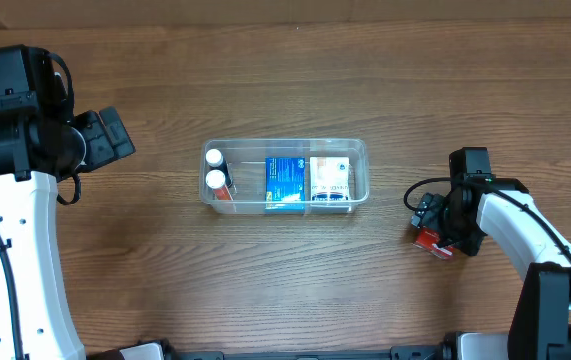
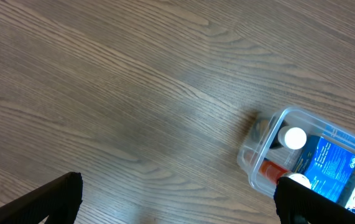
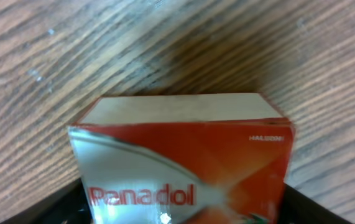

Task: Pack container
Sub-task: 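Grasp the red Panadol box with the right gripper, then lower the Panadol box into the container beside the Hansaplast box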

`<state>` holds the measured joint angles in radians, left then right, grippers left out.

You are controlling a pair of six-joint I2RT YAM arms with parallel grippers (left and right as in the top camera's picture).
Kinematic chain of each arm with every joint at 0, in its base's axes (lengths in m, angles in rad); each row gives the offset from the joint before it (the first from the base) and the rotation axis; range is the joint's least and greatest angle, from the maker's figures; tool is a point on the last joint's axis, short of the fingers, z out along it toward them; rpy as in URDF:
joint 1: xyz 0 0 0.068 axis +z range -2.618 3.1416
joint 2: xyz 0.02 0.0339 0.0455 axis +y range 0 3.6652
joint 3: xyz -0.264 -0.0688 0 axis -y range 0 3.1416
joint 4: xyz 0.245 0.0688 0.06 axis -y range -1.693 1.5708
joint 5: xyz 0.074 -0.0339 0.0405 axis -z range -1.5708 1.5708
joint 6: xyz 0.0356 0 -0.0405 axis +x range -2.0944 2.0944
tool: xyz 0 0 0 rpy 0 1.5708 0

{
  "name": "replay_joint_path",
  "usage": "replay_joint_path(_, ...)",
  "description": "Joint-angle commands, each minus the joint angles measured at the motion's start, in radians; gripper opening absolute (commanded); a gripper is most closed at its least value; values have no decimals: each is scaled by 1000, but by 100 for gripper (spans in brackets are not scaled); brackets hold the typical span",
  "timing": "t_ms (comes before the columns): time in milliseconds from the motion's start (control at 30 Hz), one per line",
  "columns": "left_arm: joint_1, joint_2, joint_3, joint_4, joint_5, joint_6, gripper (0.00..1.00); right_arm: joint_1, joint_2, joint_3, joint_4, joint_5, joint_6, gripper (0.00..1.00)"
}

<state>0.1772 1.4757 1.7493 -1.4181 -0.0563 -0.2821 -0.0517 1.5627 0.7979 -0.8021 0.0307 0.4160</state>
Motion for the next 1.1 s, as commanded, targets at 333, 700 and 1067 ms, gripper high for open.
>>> replay_joint_path(333, -2, 1, 6, 0, 5, -10, 100, 8, -56, 244, -156, 3, -6, 67)
replay_joint_path(700, -2, 1, 6, 1, 14, -10, 100, 302, -98, 723, -283, -41, -83, 65)
replay_joint_path(1067, -2, 2, 6, 2, 31, -10, 100, 511, 130, 715, -262, -41, -64, 65)
